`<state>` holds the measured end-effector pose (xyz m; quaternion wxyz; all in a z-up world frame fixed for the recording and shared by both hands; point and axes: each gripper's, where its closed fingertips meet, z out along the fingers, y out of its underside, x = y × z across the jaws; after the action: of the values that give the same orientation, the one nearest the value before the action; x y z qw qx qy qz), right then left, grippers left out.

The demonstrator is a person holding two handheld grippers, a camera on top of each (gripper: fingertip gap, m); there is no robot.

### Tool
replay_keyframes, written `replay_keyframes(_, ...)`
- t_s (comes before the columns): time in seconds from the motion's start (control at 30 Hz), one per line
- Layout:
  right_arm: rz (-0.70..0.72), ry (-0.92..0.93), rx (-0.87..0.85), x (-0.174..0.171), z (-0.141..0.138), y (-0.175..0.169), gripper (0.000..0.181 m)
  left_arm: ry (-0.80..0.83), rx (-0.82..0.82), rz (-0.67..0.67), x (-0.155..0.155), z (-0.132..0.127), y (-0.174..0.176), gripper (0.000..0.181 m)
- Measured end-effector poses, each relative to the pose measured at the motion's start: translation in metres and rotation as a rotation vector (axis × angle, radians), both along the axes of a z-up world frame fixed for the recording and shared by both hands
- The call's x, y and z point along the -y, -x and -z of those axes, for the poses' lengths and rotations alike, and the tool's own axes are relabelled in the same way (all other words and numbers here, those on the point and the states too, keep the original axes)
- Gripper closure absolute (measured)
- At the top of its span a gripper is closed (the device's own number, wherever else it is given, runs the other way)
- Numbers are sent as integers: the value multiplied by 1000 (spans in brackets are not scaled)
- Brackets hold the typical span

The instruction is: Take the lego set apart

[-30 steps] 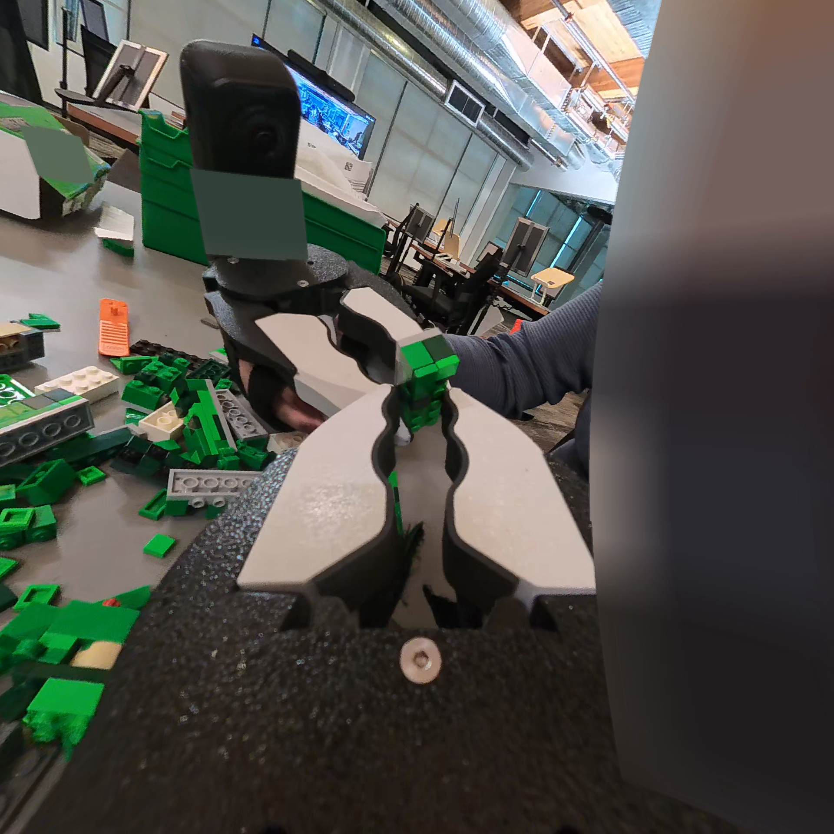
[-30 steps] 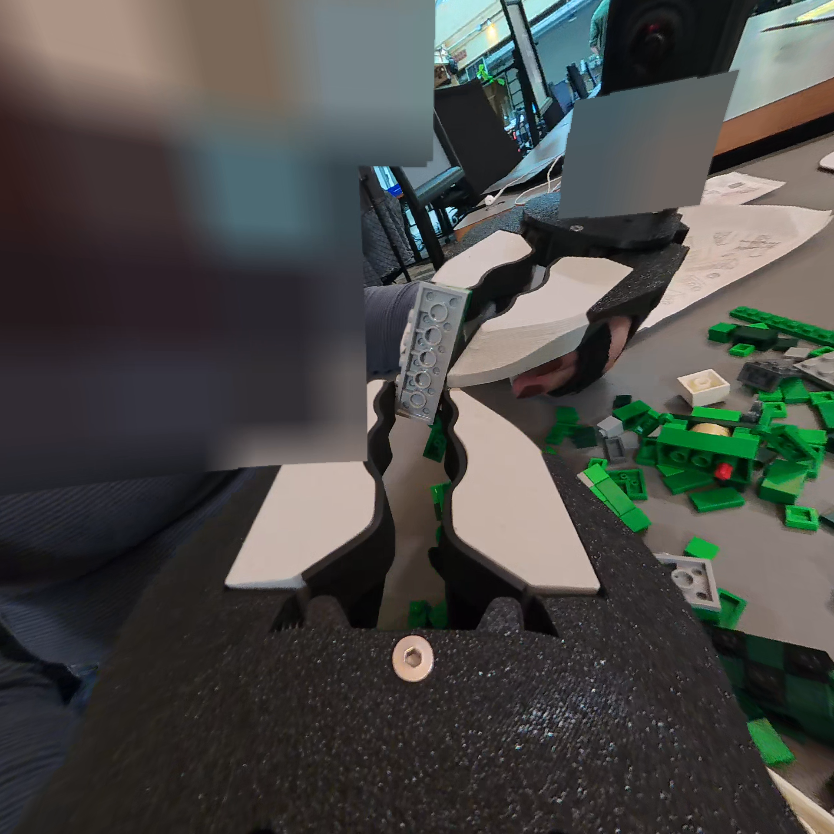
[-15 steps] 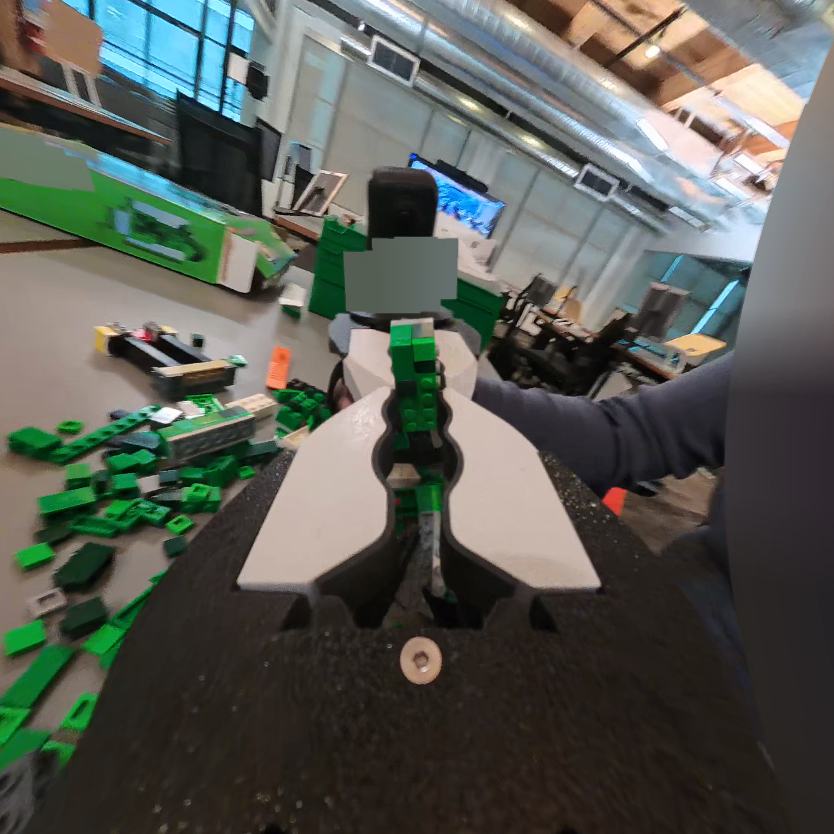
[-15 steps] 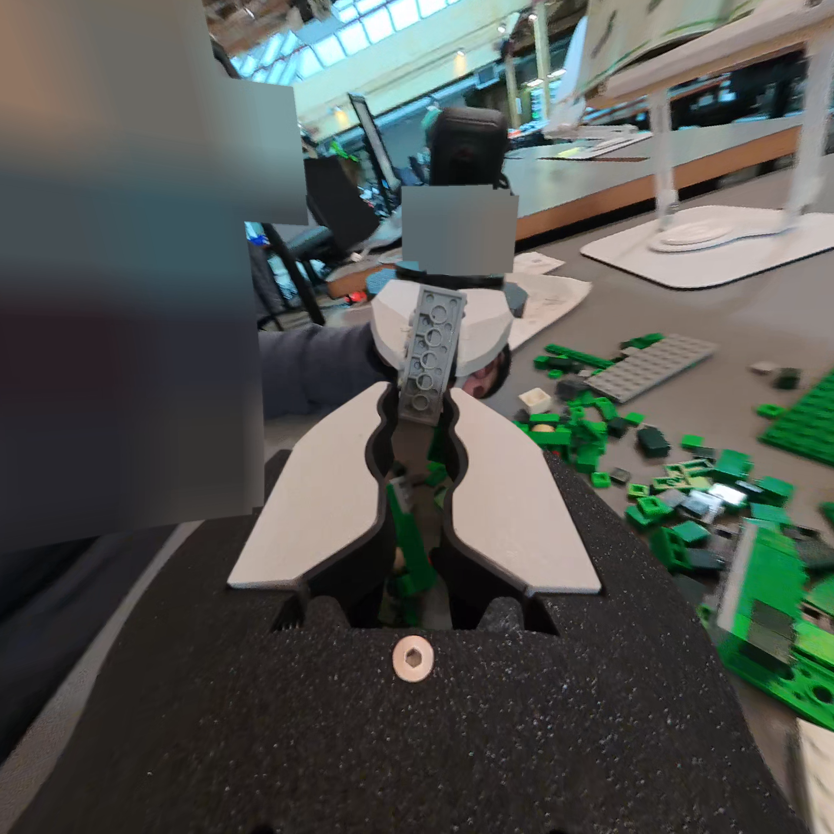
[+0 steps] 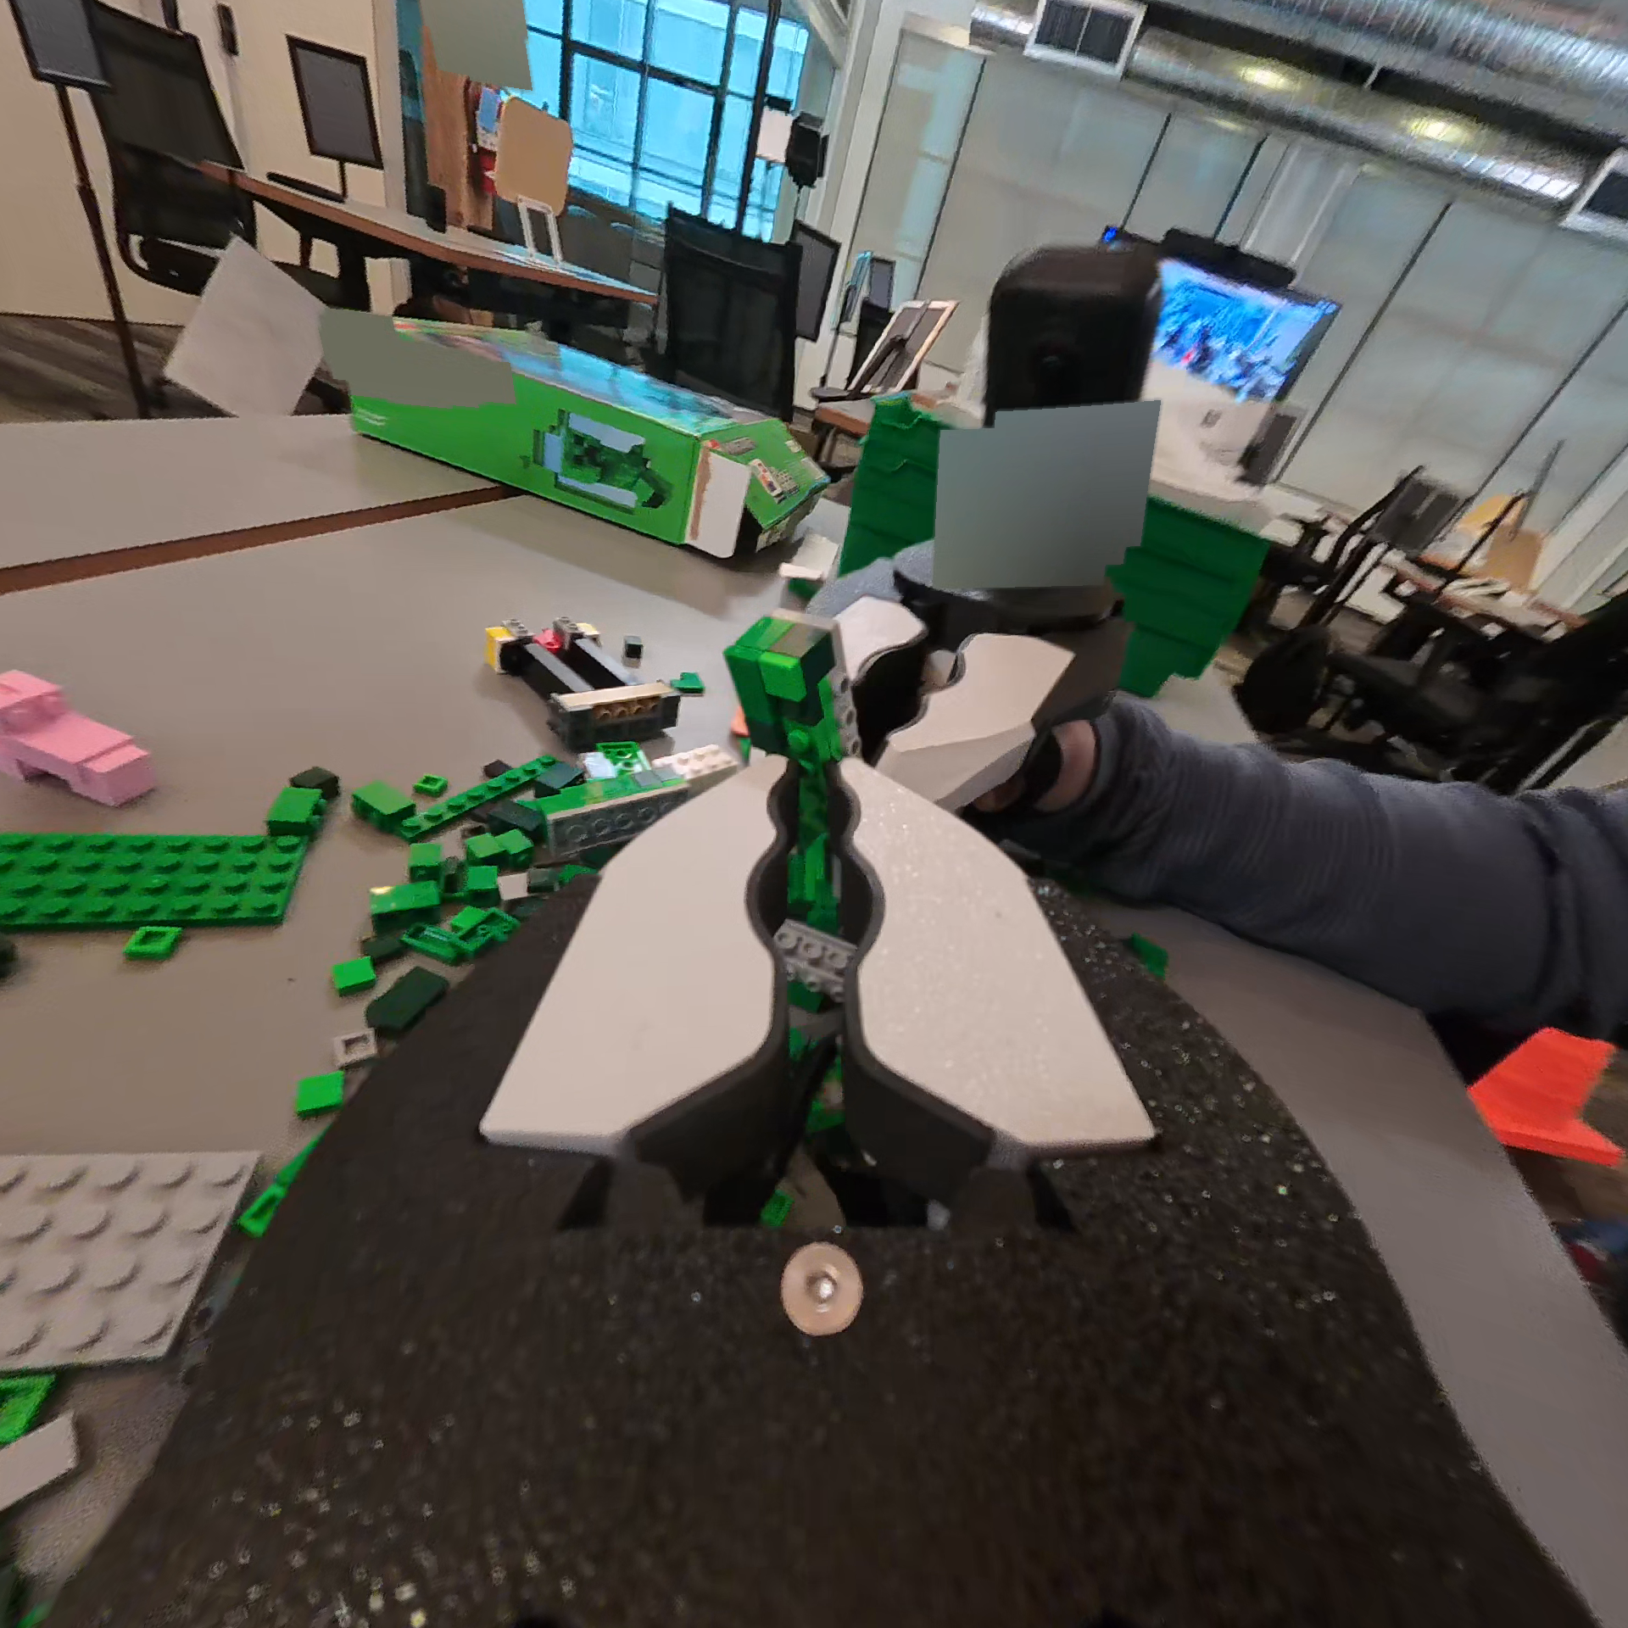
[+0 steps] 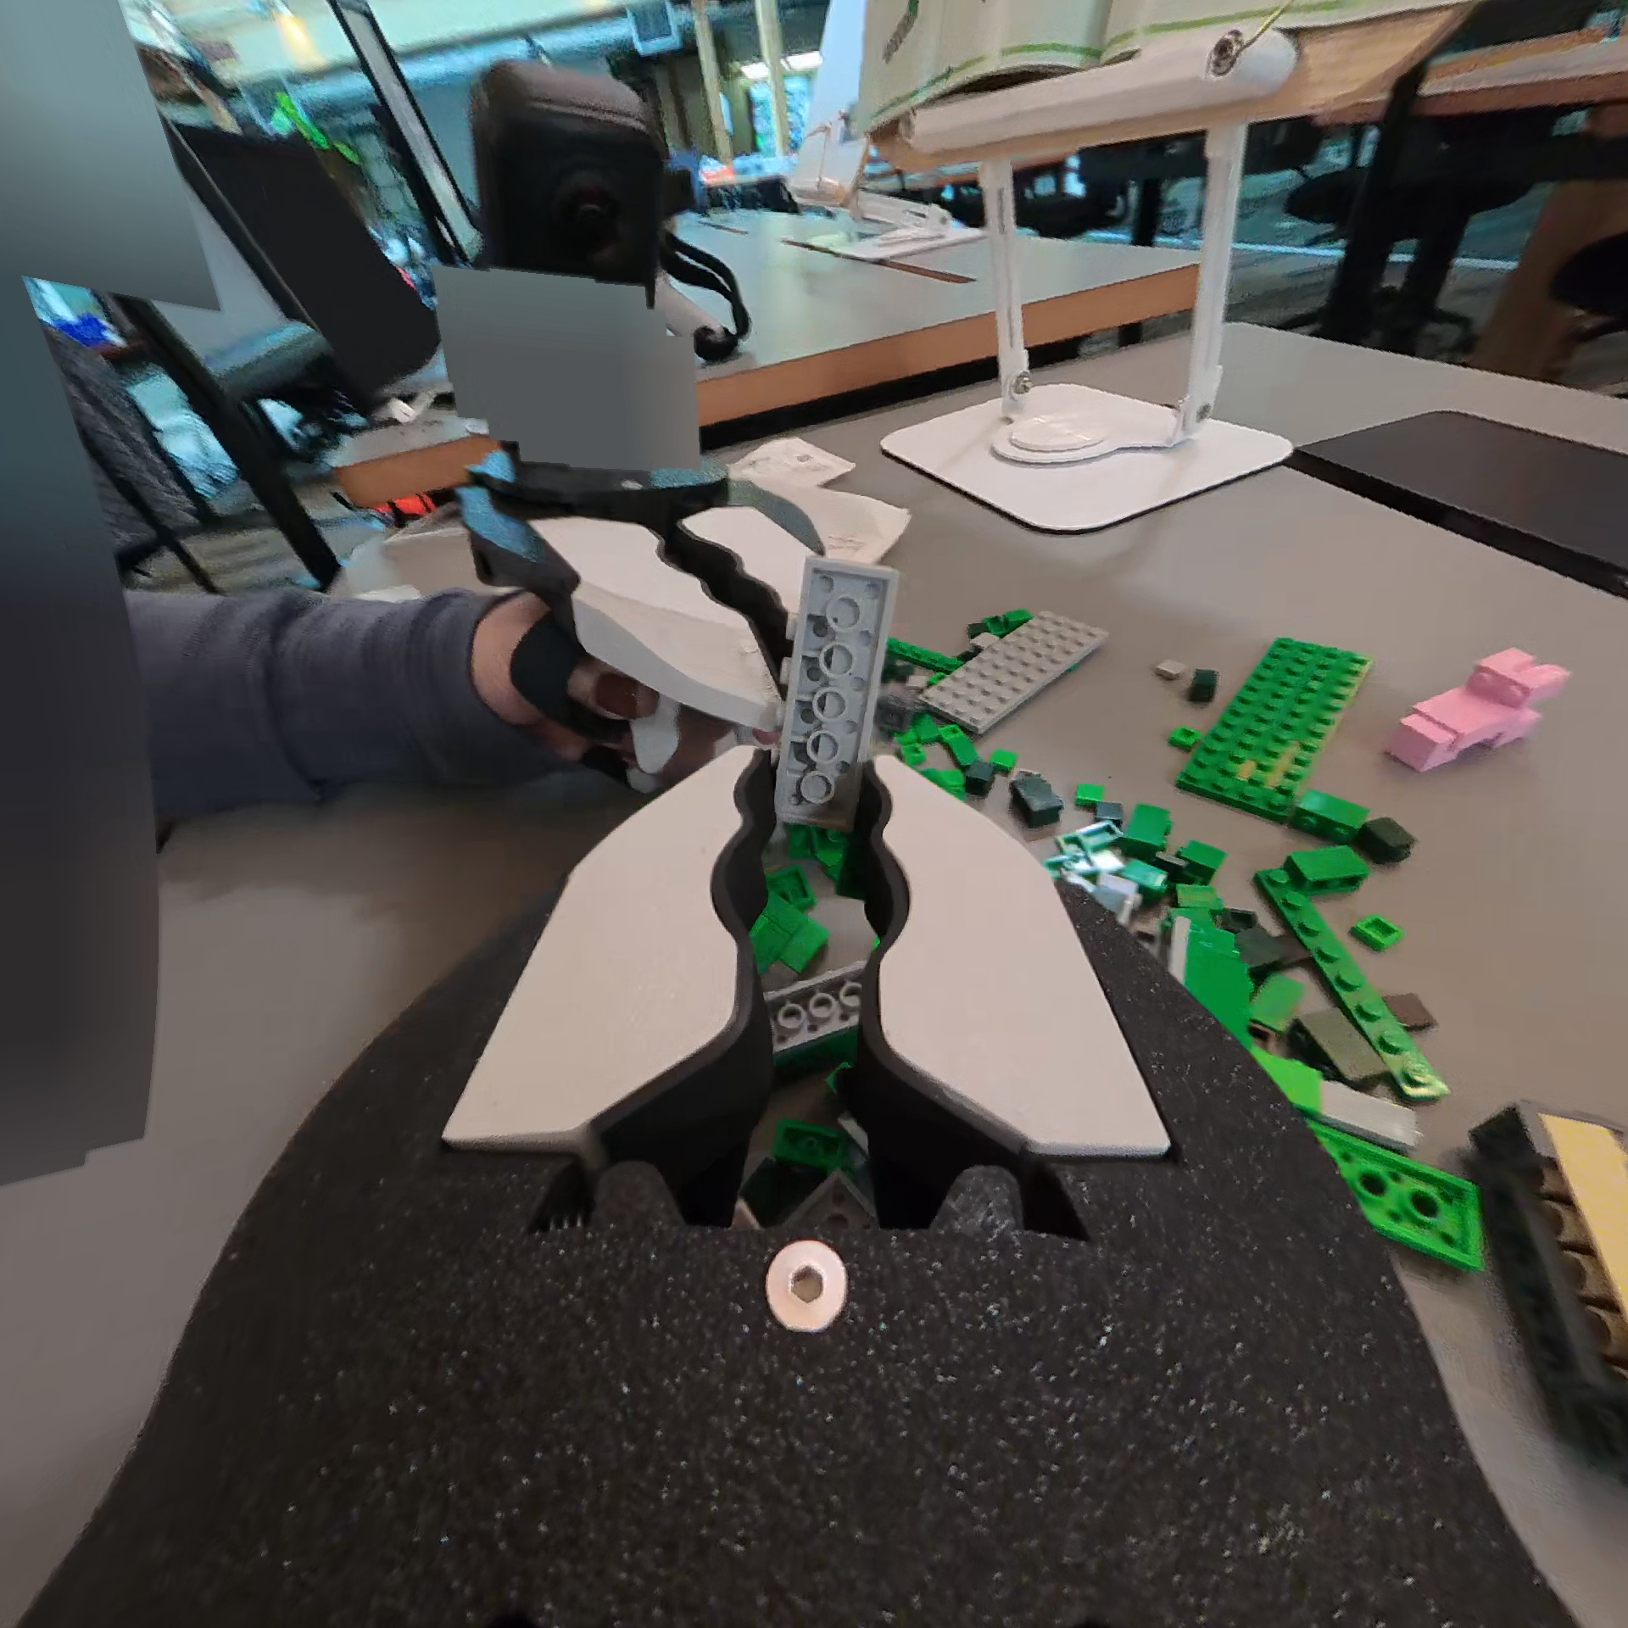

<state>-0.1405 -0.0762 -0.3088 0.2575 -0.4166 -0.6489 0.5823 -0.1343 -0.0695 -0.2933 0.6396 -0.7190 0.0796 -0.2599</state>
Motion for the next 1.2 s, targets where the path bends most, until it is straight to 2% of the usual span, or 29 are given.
replay_keyframes(0.2,-121,108,-36,9,-9,-10,164,-53,85,110,8,-10,-9,175)
replay_keyframes(0.27,-193,145,-48,15,-13,-16,164,-43,128,142,8,-10,-12,158)
replay_keyframes(0.3,-221,159,-50,18,-14,-19,164,-35,151,168,9,-10,-14,156)
replay_keyframes(0.37,-260,175,-46,22,-15,-22,164,-47,174,253,15,-13,-21,166)
replay_keyframes(0.57,-400,262,-19,33,-19,-36,164,-68,102,328,24,-16,-33,166)
replay_keyframes(0.7,-545,445,-17,39,-33,-47,164,-101,192,399,29,-24,-38,176)
replay_keyframes(0.9,-433,413,-47,30,-31,-34,164,-94,249,324,20,-23,-26,175)
replay_keyframes(1.03,-387,375,-41,28,-28,-30,164,-67,295,352,21,-22,-27,143)
replay_keyframes(1.13,-384,345,-29,31,-25,-29,164,-59,280,357,21,-20,-30,149)
replay_keyframes(1.2,-372,311,-18,33,-21,-28,164,-78,263,339,21,-21,-29,164)
